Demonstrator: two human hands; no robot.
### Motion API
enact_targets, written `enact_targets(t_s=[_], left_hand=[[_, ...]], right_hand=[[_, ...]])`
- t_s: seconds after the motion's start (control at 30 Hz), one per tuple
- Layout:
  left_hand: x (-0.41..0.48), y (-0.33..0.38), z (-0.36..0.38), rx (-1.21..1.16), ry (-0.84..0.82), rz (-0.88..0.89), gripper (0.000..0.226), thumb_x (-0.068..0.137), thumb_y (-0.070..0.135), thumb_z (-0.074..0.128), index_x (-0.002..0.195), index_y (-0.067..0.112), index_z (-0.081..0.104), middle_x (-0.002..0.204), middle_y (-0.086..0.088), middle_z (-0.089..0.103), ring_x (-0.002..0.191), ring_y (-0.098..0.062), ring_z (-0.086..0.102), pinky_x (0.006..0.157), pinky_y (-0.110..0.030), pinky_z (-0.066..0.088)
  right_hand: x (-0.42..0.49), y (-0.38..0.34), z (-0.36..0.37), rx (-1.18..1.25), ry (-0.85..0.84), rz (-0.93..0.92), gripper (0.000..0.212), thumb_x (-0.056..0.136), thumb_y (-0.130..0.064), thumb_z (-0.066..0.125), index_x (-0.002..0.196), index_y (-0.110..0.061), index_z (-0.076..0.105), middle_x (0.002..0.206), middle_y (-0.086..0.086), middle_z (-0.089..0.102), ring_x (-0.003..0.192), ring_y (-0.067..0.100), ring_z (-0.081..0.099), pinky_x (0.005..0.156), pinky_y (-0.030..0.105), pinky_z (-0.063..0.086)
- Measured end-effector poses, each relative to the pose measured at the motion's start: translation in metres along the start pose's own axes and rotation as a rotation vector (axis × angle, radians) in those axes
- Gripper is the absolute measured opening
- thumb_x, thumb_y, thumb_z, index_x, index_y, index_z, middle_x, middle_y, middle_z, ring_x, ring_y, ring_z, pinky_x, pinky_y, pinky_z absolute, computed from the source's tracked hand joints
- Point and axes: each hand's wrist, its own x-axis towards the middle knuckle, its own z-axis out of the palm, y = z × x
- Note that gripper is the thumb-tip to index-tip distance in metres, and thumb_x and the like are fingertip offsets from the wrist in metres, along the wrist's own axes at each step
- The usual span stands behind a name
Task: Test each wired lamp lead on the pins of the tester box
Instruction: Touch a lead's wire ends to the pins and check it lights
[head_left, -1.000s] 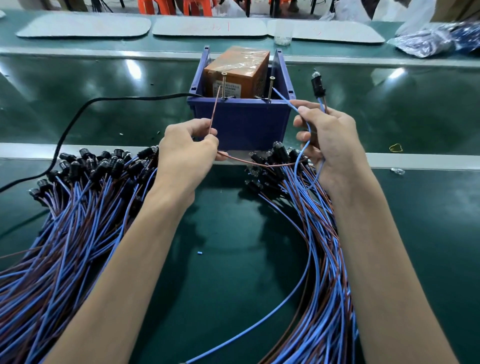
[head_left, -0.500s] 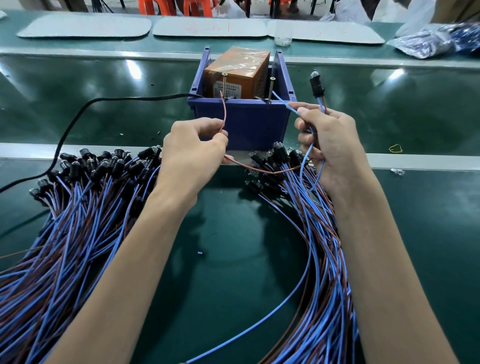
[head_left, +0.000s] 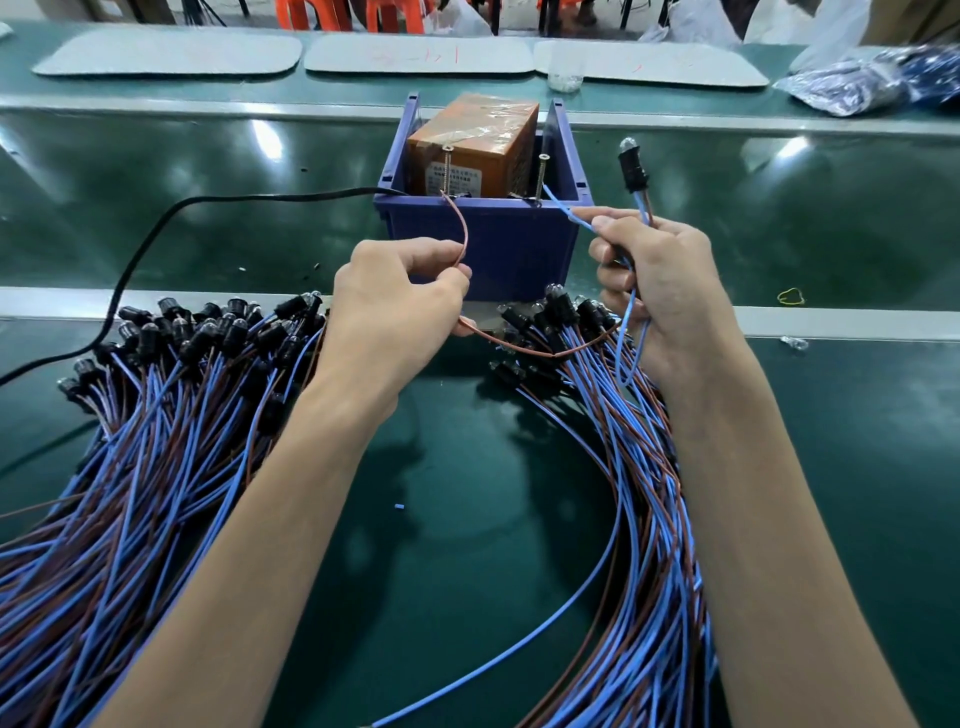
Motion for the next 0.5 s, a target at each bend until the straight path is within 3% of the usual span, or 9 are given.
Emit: enact_targets(t_s=[0.37,0.5], left_hand=[[-0.0023,-0.0003,0.001,0.029,-0.03,0.011,0.029,0.084,0.01,0.058,0.108,0.019,0.072,0.096,0.004,0.072,0.044,-0.007,0.062,0.07,-0.026,0.055],[-0.0022,0.0003,0.0007,0.034,-0.029,0.009,0.028,0.085,0.01,0.058,0.108,0.019,0.072,0.093,0.006,0.071,0.043,-0.008,0.062,0.073,-0.03,0.057]], right_hand=[[0.0016,0.001,-0.0019,0.002,0.008,0.003,0.014,0.093,-0.003,0.052,0.096,-0.004,0.065,0.052,-0.007,0.048,0.04,0.002,0.03,0.036,0.013,0.019],[0.001,0.0002,-0.0013,-0.001,0.009,0.002,0.014,0.093,-0.003,0.051,0.095,-0.004,0.065,0.053,-0.006,0.048,0.04,0.002,0.03,0.036,0.013,0.02]])
